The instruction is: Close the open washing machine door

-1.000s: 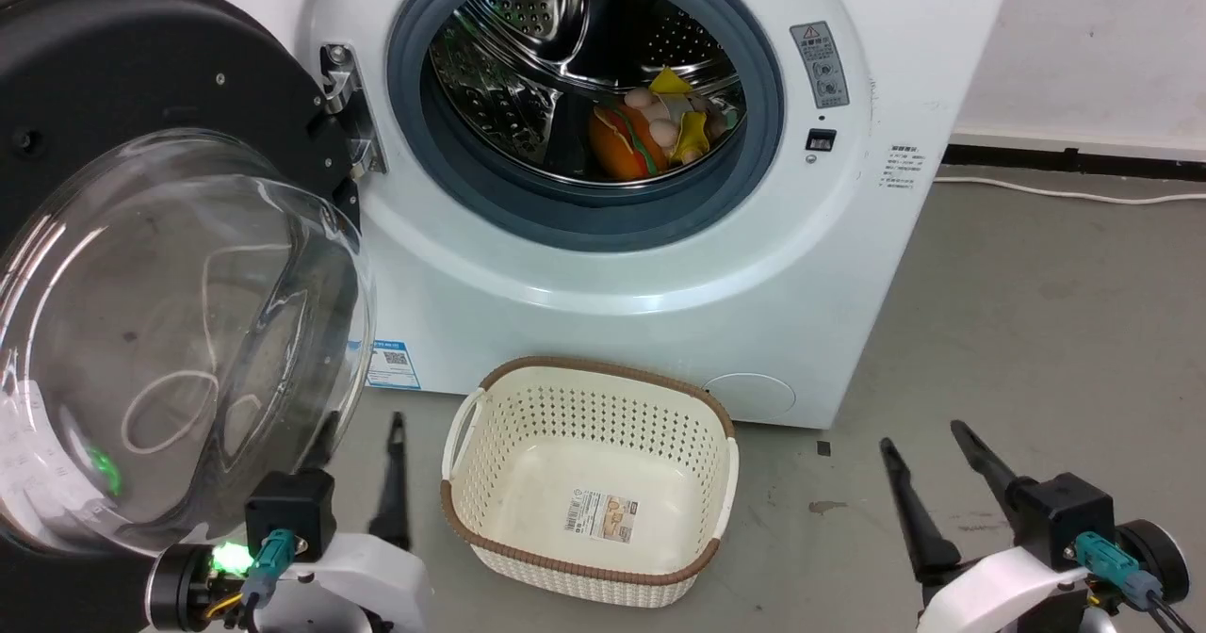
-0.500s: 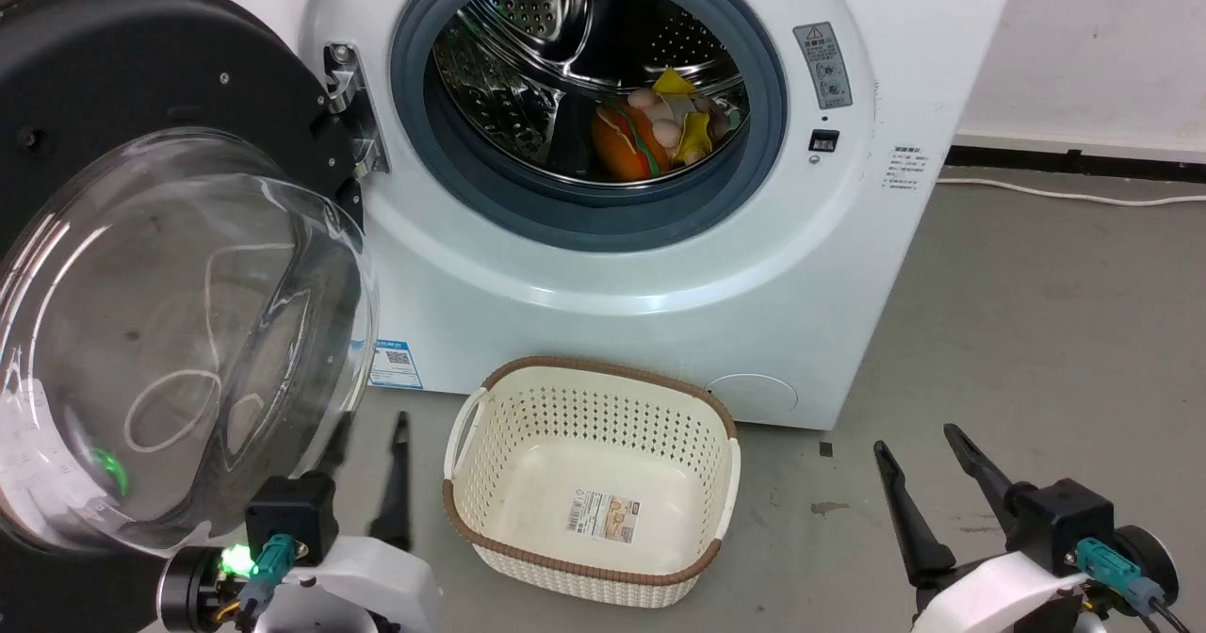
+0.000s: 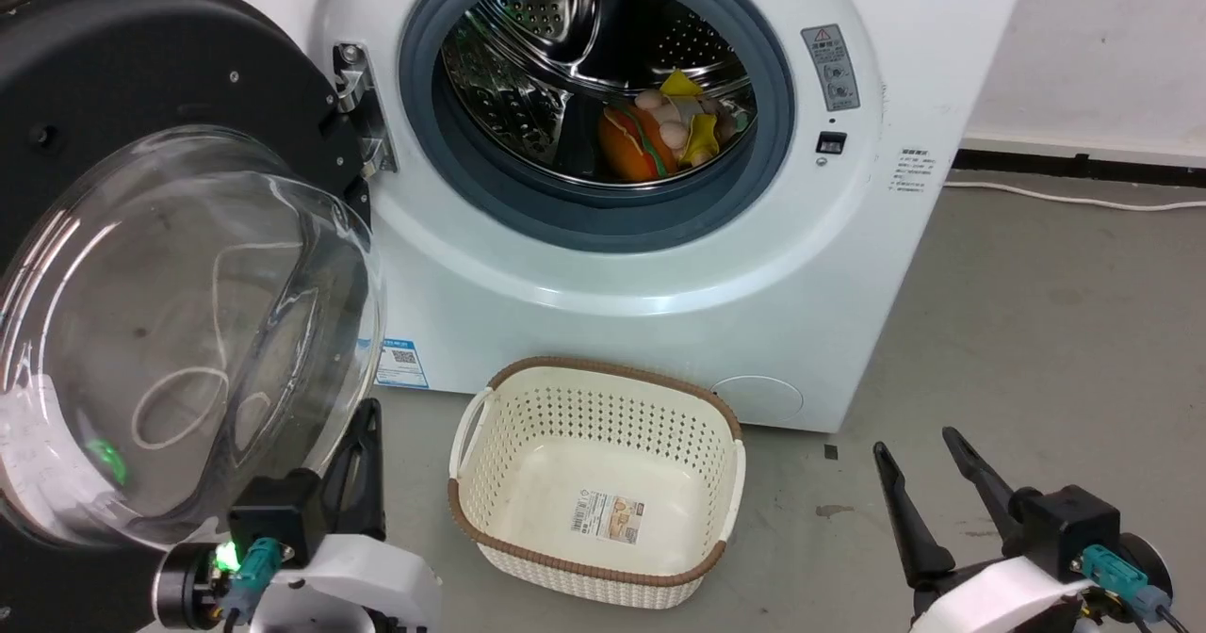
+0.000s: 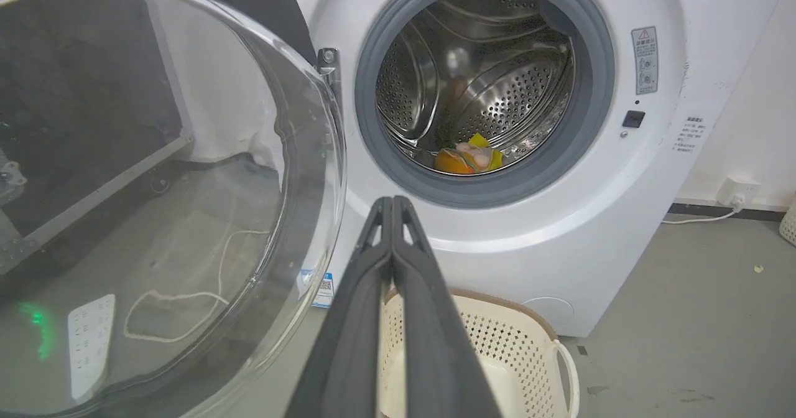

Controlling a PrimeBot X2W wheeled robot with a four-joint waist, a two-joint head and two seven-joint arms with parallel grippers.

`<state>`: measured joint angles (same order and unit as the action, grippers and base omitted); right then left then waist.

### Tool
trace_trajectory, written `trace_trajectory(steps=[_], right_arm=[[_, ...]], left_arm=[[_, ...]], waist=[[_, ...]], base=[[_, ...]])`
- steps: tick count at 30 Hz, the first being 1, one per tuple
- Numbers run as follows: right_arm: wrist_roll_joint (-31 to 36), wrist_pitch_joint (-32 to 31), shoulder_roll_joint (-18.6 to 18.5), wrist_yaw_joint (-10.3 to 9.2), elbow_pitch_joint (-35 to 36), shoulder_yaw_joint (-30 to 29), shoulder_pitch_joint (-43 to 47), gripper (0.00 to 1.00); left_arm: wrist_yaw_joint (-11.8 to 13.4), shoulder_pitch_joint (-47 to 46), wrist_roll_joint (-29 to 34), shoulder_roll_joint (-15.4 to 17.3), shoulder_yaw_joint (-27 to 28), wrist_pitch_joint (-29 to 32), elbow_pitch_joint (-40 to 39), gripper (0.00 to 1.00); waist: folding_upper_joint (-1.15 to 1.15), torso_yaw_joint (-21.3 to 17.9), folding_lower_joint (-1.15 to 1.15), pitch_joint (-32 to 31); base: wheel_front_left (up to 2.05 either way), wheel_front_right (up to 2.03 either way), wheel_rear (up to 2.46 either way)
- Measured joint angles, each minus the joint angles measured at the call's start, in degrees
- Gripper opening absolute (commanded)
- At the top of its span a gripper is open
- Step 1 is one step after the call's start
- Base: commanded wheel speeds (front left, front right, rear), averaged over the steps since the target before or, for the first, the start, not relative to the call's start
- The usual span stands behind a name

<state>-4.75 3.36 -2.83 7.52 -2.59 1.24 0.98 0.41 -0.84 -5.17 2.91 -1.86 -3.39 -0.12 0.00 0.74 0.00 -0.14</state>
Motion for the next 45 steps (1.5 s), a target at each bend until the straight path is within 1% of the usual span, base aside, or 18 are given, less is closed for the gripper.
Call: trace_trajectory(steps=[8,16,22,23,31,37,41,45], right_arm=[[-1.52,0.89,0.00,0.00,-0.63,0.05,0.59,1.00],[-2.97,1.89,0.00,0.00,-1.37,0.14,0.90,1.00],[-4.00,2.67,0.00,0.00,-2.11,0.16,1.42,1.00],[-4.44,2.90,0.00,0.00,-2.38,0.12,1.44,1.00],[-5.70,3.93,0.00,0.00,-3.14,-0.03,1.65,1.00],[-6.38,4.61,0.00,0.00,-3.76,-0.46,2.07,1.00],[-6.42,4.92,0.00,0.00,-3.98,-0.81,2.06,1.00],[-6.39,5.44,0.00,0.00,-4.14,-1.26,2.03,1.00]], left_arm=[[0.48,-0.02,-0.74,-0.02,1.40,-0.86,-3.11,0.00],[0.65,-0.28,-1.38,-0.01,5.19,-1.80,-6.78,0.00],[0.65,-0.75,-2.67,0.08,9.66,-2.63,-8.99,0.00],[0.65,-1.36,-3.66,0.09,12.09,-2.98,-10.11,0.00],[0.65,-1.59,-6.21,0.08,19.84,-3.82,-12.65,0.00],[0.42,-2.60,-8.84,0.62,25.98,-4.68,-12.03,0.00],[-0.08,-3.69,-10.73,2.47,29.13,-5.21,-9.09,0.00],[-0.18,-5.41,-12.90,5.05,31.40,-5.10,-4.67,0.00]], waist=[[0.00,1.02,0.00,-0.09],[0.00,2.74,0.00,-0.32],[0.00,4.56,0.00,-0.42],[0.00,5.68,0.00,-0.43],[0.00,9.14,0.00,-0.40],[0.00,11.84,0.00,-0.04],[0.00,13.30,0.00,0.64],[0.00,14.26,0.00,1.88]], base=[[0.00,0.00,0.00],[0.00,0.00,0.00],[0.00,0.00,0.00],[0.00,0.00,0.00],[0.00,0.00,0.00],[0.00,0.00,0.00],[0.00,0.00,0.00],[0.00,0.00,0.00]])
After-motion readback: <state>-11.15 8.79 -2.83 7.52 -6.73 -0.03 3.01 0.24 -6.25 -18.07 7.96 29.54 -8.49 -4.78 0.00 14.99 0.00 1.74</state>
